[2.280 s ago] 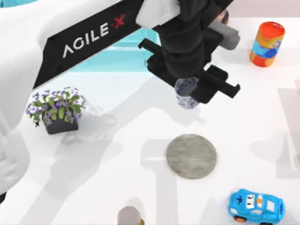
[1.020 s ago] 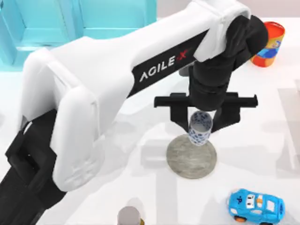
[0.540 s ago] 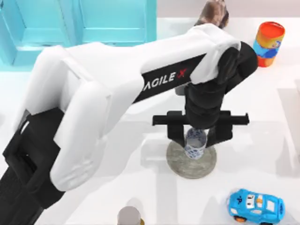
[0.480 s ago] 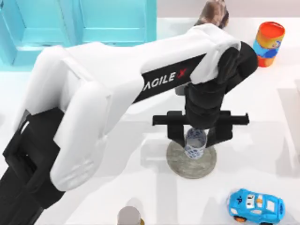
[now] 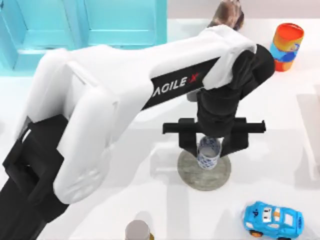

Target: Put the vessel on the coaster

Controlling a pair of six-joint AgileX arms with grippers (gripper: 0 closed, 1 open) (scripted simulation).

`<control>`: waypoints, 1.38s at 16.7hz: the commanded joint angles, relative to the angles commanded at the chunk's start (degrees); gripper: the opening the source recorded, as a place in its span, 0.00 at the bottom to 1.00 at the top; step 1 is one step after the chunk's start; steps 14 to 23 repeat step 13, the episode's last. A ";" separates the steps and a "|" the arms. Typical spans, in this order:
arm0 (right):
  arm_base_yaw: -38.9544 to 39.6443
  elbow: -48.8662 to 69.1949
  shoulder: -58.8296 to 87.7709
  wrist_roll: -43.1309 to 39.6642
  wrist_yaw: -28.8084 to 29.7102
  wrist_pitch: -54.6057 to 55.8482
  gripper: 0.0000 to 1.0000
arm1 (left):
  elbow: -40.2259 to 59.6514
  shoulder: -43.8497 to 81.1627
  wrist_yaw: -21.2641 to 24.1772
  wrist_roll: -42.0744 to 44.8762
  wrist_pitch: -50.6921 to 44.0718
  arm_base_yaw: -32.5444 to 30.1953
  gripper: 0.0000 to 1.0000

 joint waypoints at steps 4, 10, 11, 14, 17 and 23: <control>0.00 0.00 0.00 0.00 0.00 0.00 1.00 | 0.00 0.00 0.00 0.00 0.00 0.00 0.75; 0.00 0.00 0.00 0.00 0.00 0.00 1.00 | 0.00 0.00 0.00 0.00 0.00 0.00 1.00; 0.00 0.00 0.00 0.00 0.00 0.00 1.00 | 0.00 0.00 0.00 0.00 0.00 0.00 1.00; 0.00 0.00 0.00 0.00 0.00 0.00 1.00 | 0.00 0.00 0.00 0.00 0.00 0.00 1.00; 0.00 0.00 0.00 0.00 0.00 0.00 1.00 | 0.00 0.00 0.00 0.00 0.00 0.00 1.00; 0.00 0.00 0.00 0.00 0.00 0.00 1.00 | 0.00 0.00 0.00 0.00 0.00 0.00 1.00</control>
